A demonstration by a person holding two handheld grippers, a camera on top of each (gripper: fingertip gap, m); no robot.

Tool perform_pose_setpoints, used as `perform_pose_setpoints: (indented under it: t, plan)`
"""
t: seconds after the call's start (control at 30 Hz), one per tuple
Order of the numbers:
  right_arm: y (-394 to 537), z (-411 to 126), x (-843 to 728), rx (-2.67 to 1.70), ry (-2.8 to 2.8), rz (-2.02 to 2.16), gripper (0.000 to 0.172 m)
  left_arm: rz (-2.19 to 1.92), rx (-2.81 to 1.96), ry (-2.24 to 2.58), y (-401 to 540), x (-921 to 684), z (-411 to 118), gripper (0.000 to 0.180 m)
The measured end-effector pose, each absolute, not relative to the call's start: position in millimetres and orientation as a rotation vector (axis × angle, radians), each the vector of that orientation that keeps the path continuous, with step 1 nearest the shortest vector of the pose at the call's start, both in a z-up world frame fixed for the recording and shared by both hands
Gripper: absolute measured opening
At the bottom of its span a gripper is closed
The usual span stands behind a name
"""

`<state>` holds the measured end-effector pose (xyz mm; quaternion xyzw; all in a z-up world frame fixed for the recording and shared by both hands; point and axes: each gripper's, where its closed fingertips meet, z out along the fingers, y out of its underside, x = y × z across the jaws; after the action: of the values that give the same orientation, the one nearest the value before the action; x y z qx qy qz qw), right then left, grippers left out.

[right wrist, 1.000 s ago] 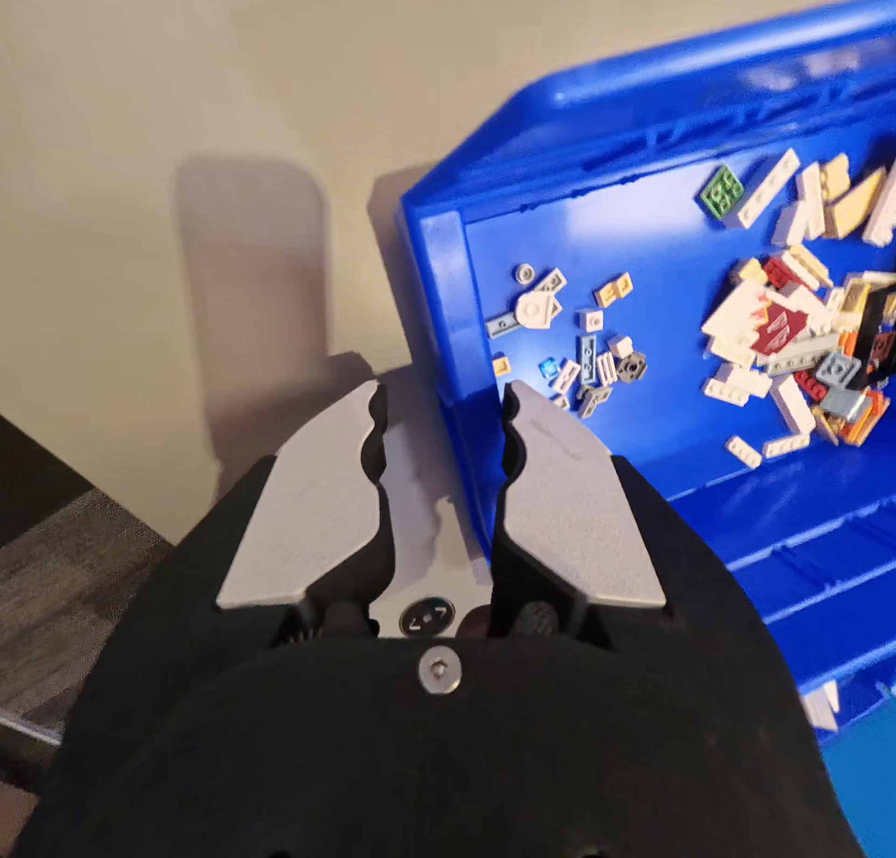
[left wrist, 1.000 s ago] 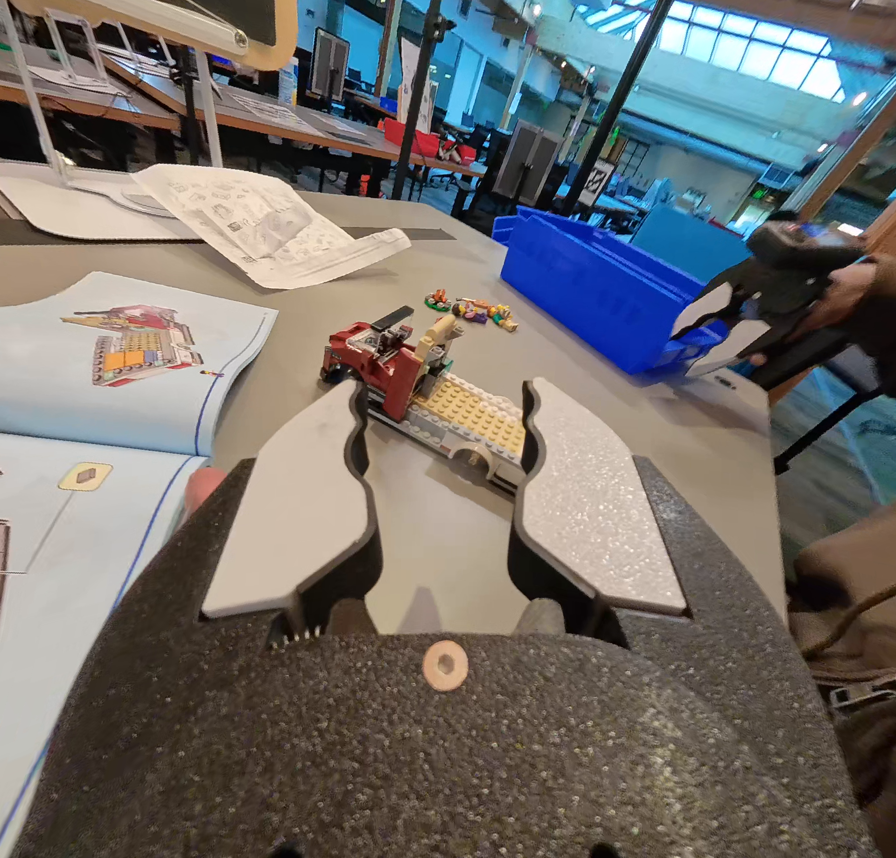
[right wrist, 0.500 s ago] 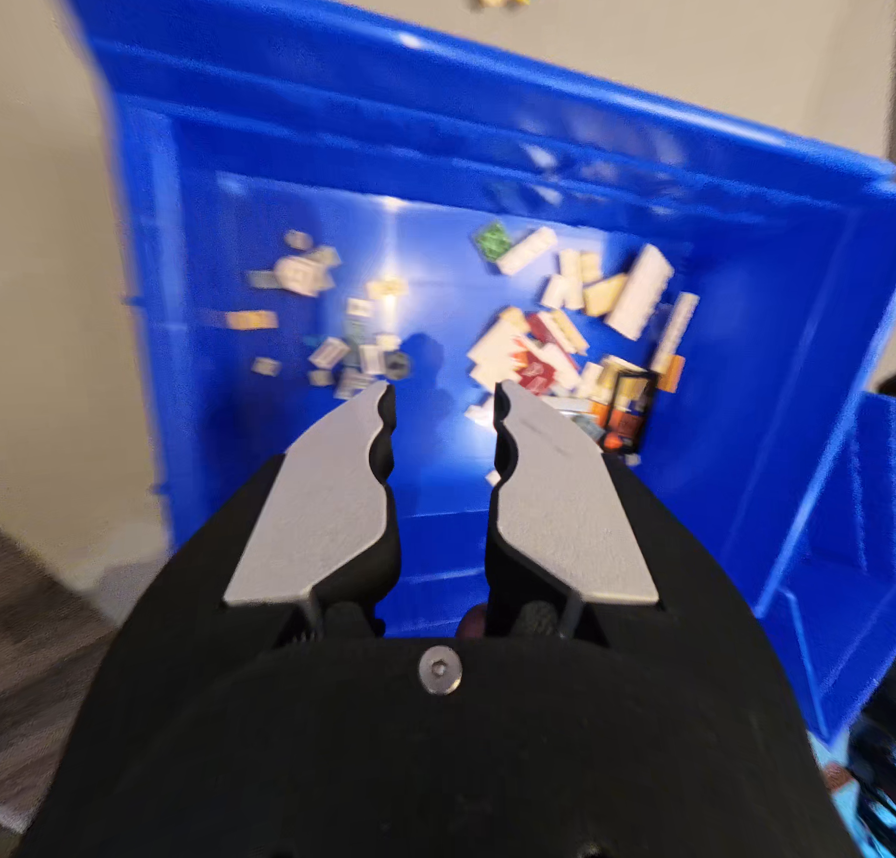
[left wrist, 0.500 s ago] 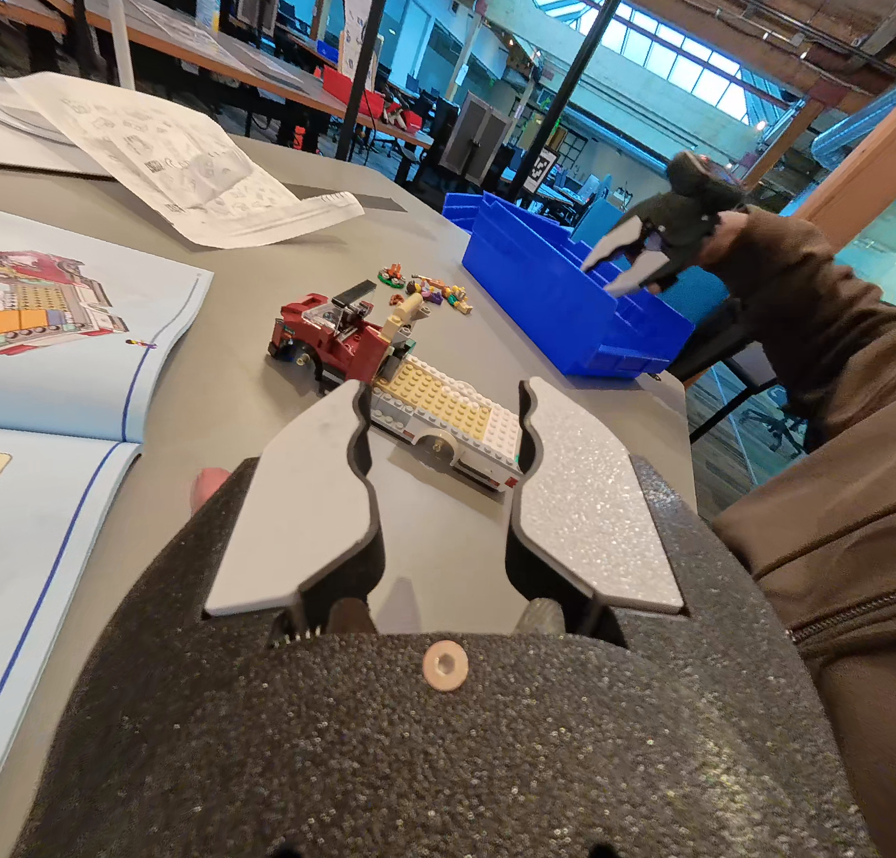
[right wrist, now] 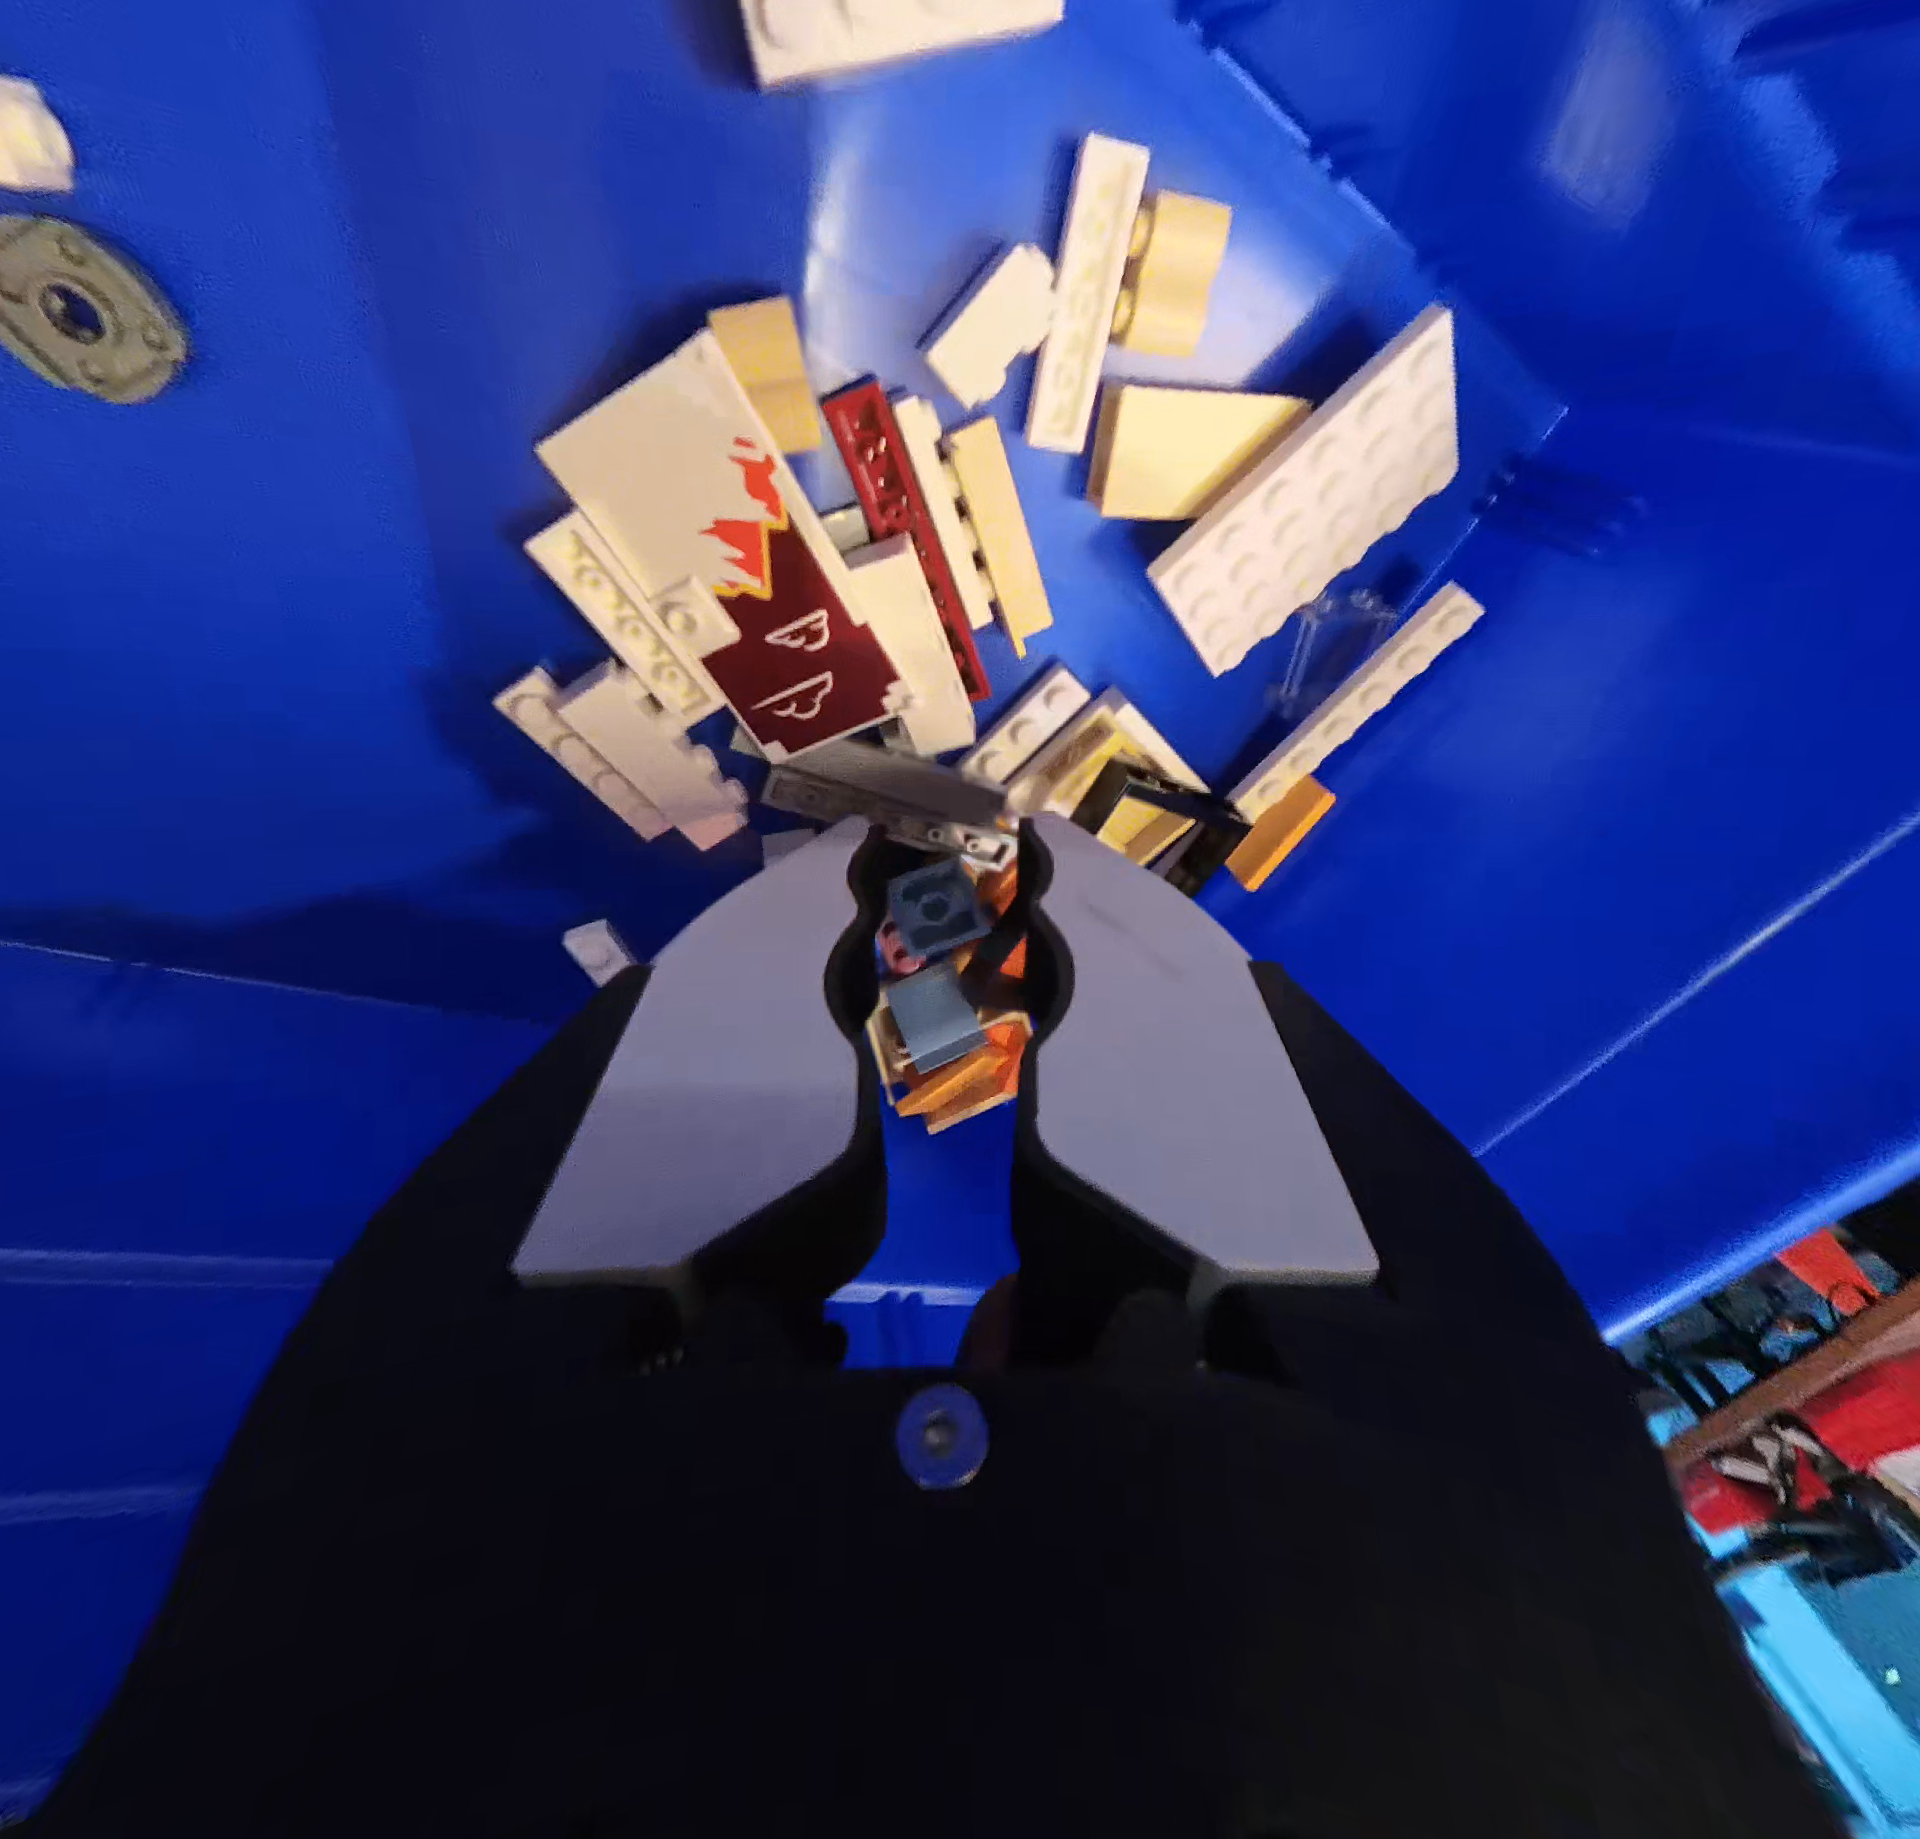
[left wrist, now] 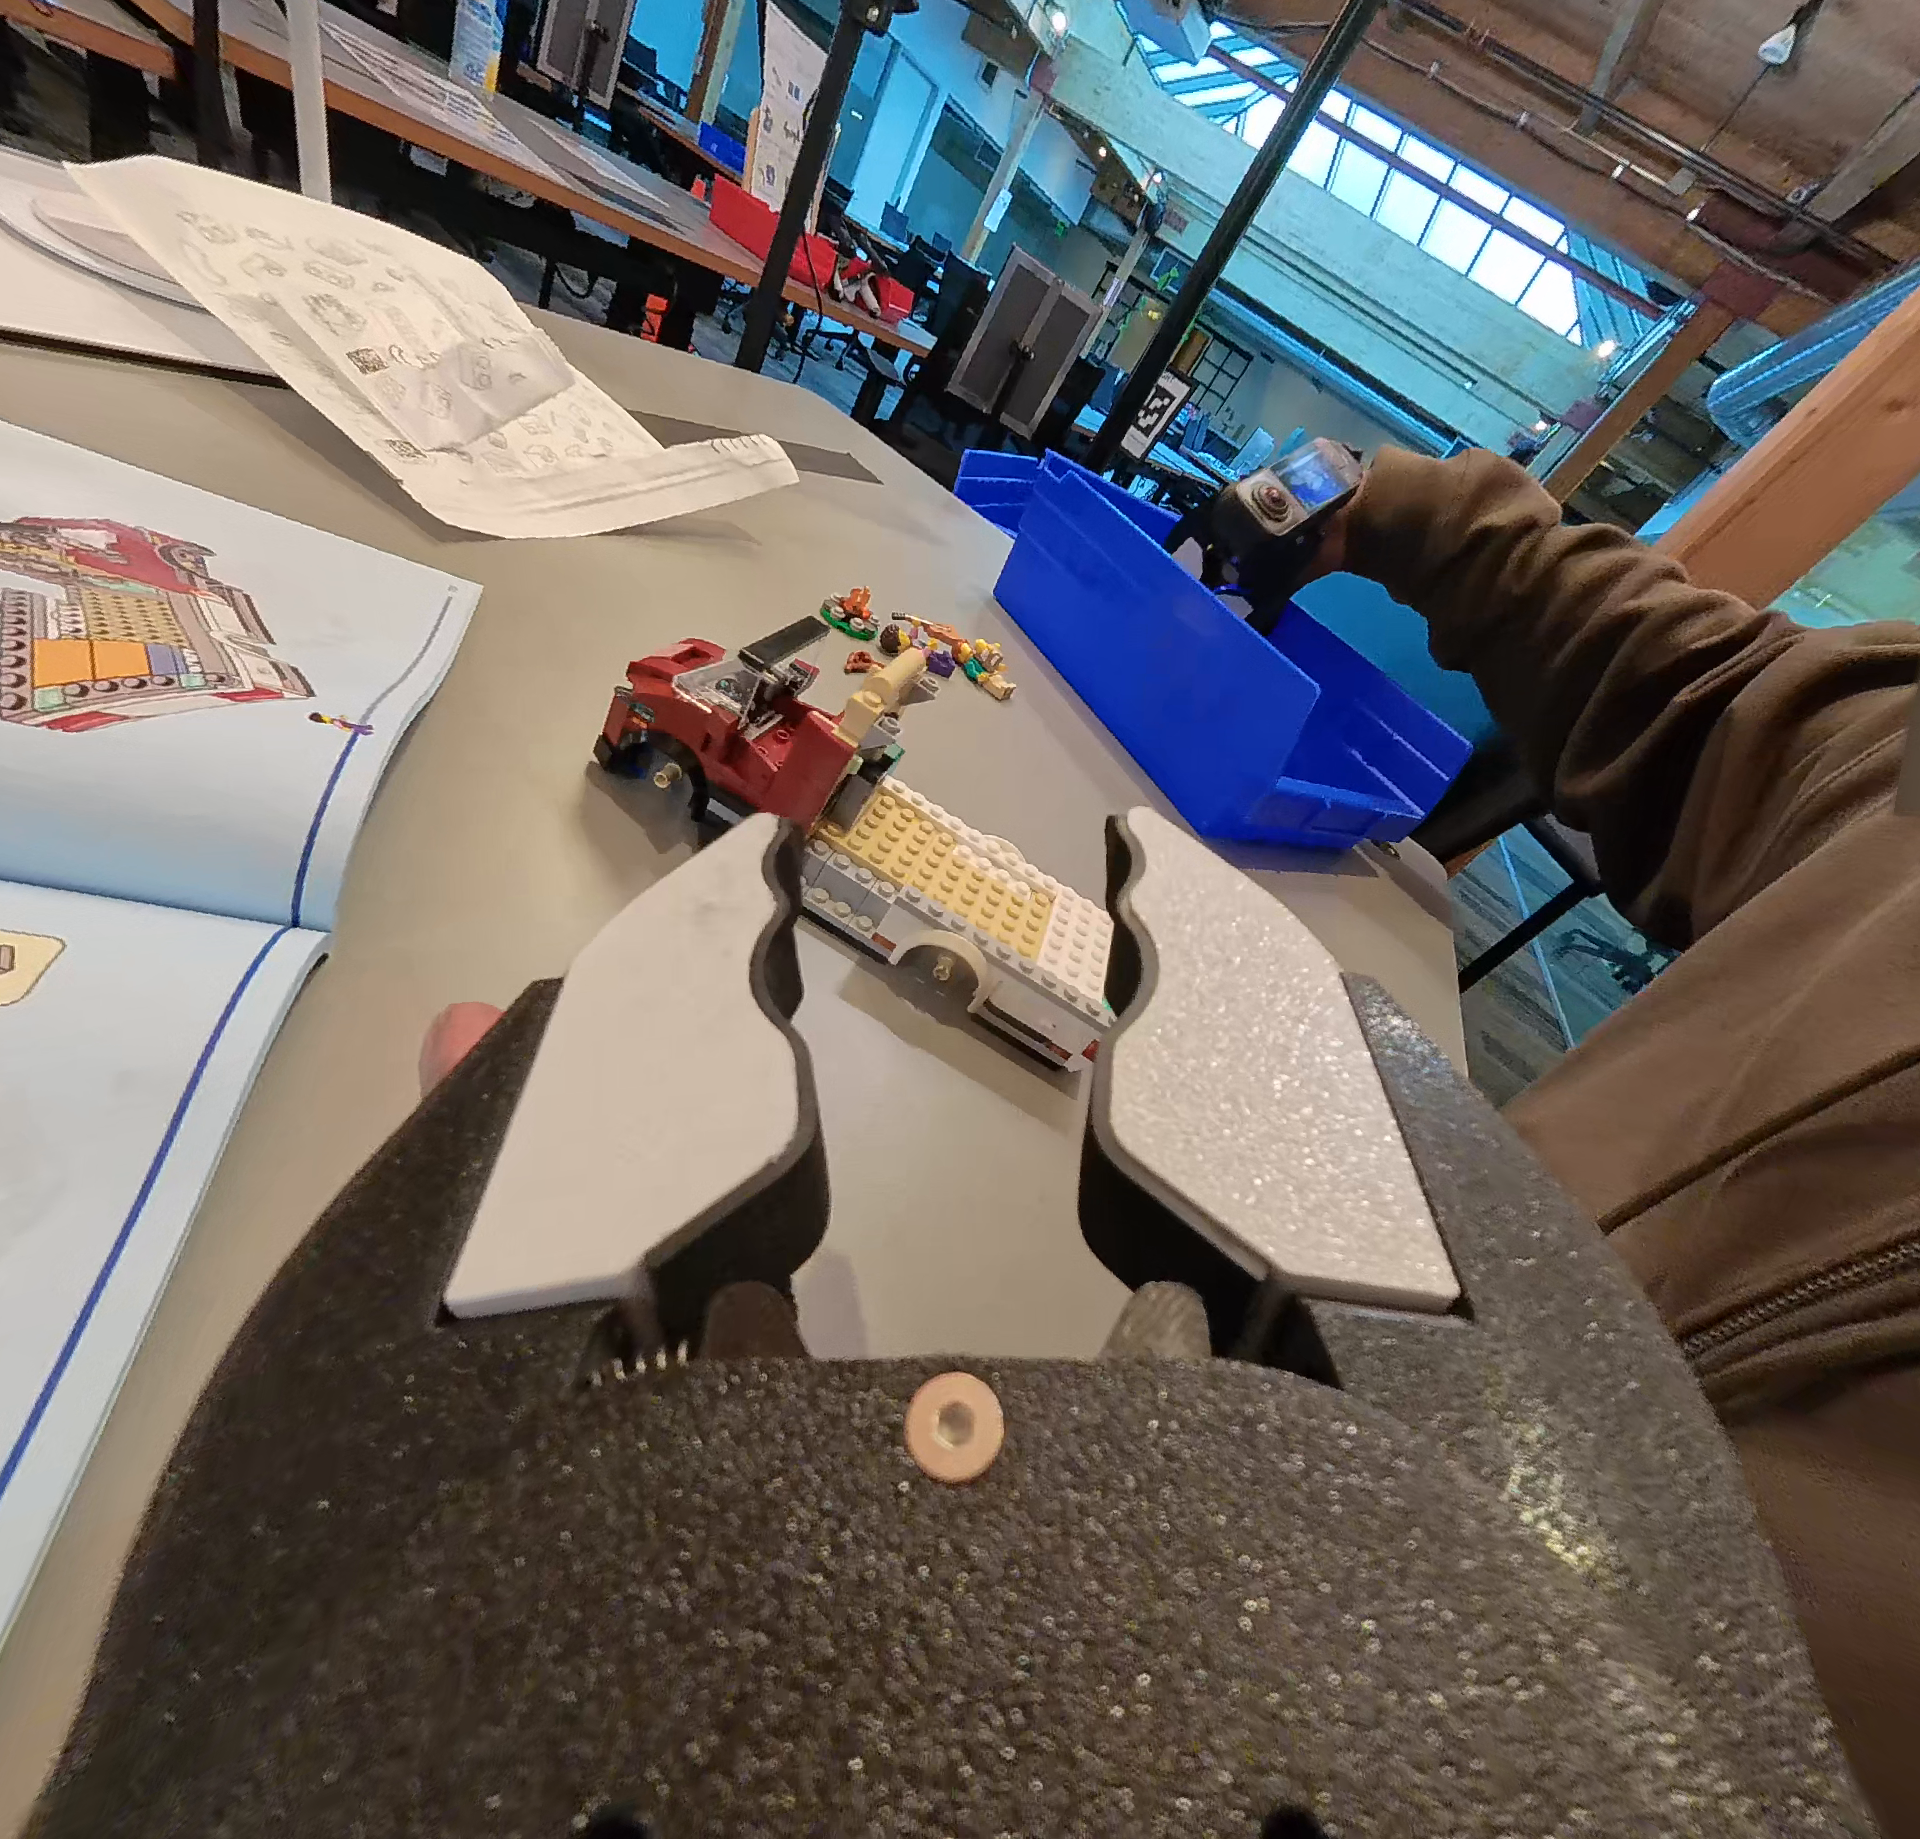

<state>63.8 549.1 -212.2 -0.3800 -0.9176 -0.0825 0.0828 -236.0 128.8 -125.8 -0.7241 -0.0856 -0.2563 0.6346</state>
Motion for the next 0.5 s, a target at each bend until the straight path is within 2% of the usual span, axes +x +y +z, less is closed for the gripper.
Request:
perform_pose_setpoints:
  t: [0.1, 0.5]
  plan:
    - [544, -214, 65, -1.116, -2.804, -0.238, 0.019, -0.604, -1.676, -0.204, 131, -236, -129, 0.057]
    - [529, -216, 67, -1.142, -2.884, -0.239, 0.024, -0.646, -1.677, -0.207, 133, -236, -130, 0.057]
